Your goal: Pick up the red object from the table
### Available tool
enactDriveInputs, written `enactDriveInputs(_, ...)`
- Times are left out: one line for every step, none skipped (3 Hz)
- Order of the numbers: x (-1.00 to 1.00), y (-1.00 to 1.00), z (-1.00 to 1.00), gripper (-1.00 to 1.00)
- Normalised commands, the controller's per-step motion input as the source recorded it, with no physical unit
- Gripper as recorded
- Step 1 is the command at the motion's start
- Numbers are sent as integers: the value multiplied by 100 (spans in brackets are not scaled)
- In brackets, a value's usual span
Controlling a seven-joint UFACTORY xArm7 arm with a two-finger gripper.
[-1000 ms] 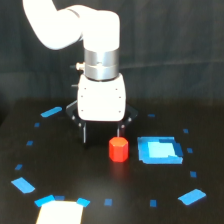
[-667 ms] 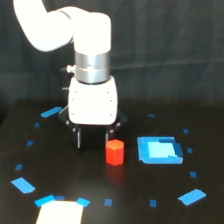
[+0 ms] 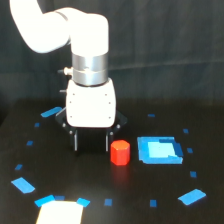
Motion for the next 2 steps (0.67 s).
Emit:
enactDriveInputs(100,62,-78,100)
enactDriveInputs(83,22,-42,100)
